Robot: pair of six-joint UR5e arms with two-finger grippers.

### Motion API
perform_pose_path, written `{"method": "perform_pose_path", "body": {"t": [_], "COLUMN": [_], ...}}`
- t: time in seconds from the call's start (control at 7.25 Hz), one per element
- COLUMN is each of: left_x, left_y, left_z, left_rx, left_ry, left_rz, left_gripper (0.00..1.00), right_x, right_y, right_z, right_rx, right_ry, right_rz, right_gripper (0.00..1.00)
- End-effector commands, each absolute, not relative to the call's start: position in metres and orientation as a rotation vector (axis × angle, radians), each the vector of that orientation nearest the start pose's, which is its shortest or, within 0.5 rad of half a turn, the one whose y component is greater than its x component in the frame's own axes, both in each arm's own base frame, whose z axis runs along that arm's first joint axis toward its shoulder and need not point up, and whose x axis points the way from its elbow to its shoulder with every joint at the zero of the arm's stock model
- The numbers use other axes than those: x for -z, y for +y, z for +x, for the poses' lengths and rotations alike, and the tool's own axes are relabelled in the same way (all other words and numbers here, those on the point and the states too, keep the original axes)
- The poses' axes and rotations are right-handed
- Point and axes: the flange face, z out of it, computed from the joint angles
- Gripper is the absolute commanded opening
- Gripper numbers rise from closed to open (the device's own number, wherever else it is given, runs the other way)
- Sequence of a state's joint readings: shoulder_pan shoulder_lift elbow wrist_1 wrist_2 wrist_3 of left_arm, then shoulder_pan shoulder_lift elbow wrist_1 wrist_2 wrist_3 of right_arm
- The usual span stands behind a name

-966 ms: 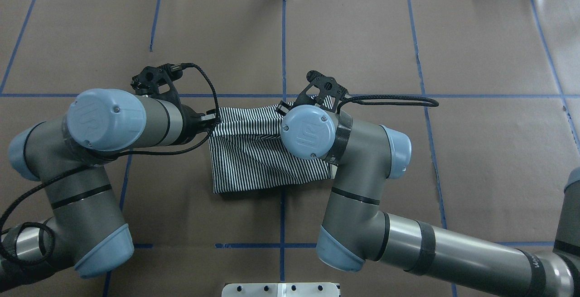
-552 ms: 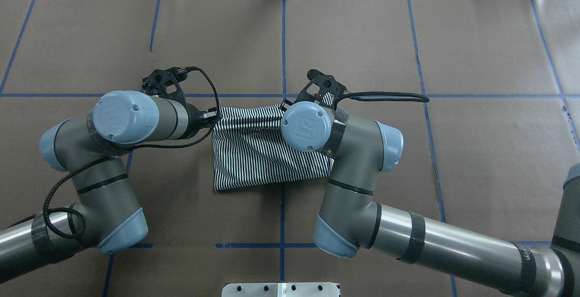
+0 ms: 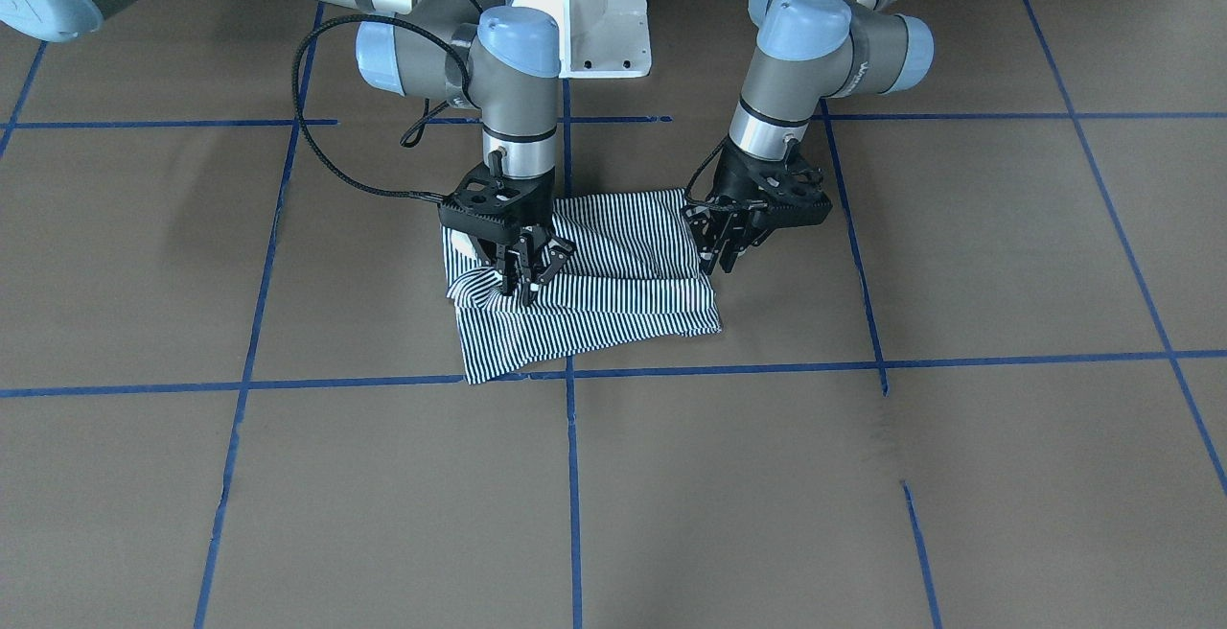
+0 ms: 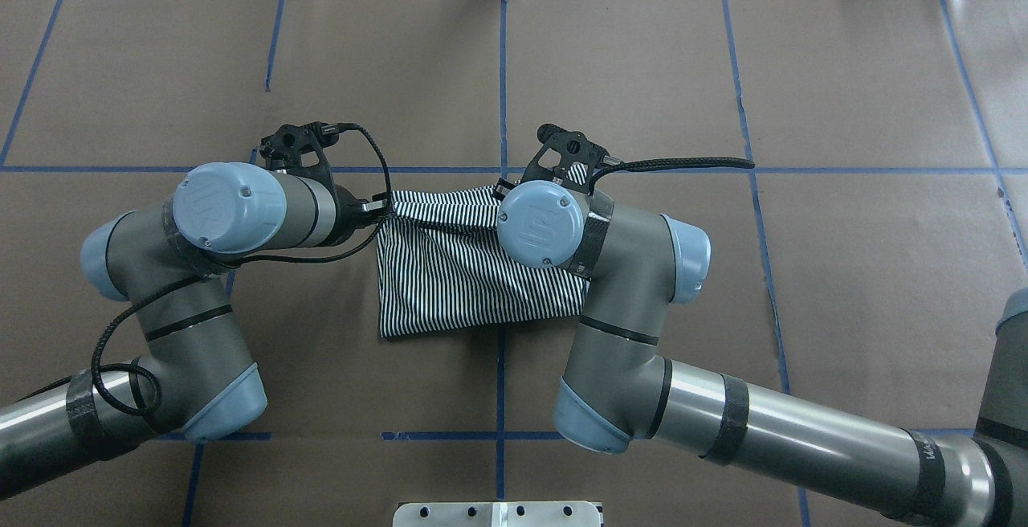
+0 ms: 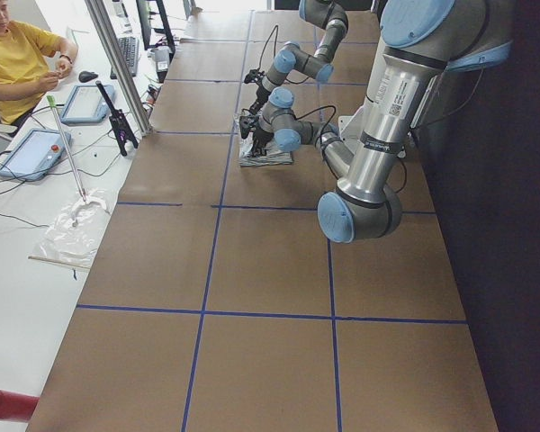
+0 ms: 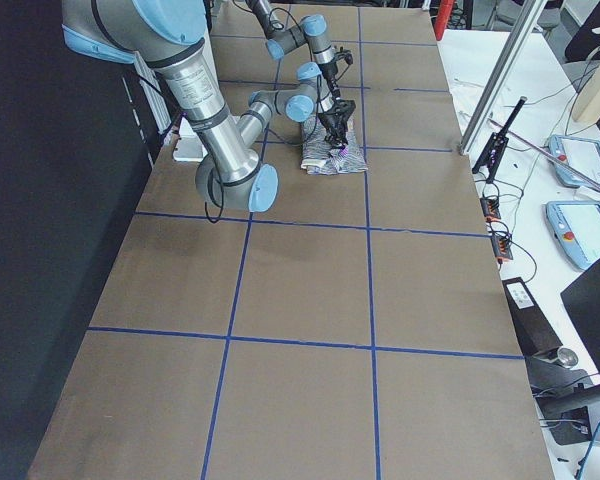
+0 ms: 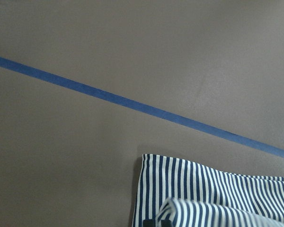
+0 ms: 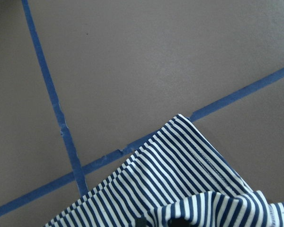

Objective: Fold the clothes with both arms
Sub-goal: 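Fold the near edge over toward the far edge with both grippers, then lay the folded edge down and open both grippers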

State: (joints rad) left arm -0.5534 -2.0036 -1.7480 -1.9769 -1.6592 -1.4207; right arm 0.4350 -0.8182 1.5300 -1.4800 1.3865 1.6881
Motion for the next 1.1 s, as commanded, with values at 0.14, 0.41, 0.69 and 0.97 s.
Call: {"method": "perform_pose_path", "body": {"t": [0.14,0.41,0.69,0.97], "left_x": [-0.286,-0.286,-0.286,-0.286], "left_y": [-0.458,-0.460,-0.461,-0.461], "left_z": [0.442,0.440,0.439,0.439], "left_rx": [0.155,0.161,0.168,0.169], "left_ry": [1.002,1.001,1.002,1.002], "left_rz": [0.304,0.306,0.304,0.303], "left_gripper": [1.00,1.00,1.00,1.00], "right_x": [-0.183,-0.200,-0.219,-0.214], "right_y": [-0.439,-0.426,-0.417,-0.417], "right_z": [-0.598,-0.606,-0.626,-0.625], "right_rx": [-0.419,-0.175,-0.054,-0.048], "right_ry": [-0.785,-0.712,-0.645,-0.657], "right_rz": [0.351,0.433,0.446,0.444], "right_gripper": [1.00,1.00,1.00,1.00]}}
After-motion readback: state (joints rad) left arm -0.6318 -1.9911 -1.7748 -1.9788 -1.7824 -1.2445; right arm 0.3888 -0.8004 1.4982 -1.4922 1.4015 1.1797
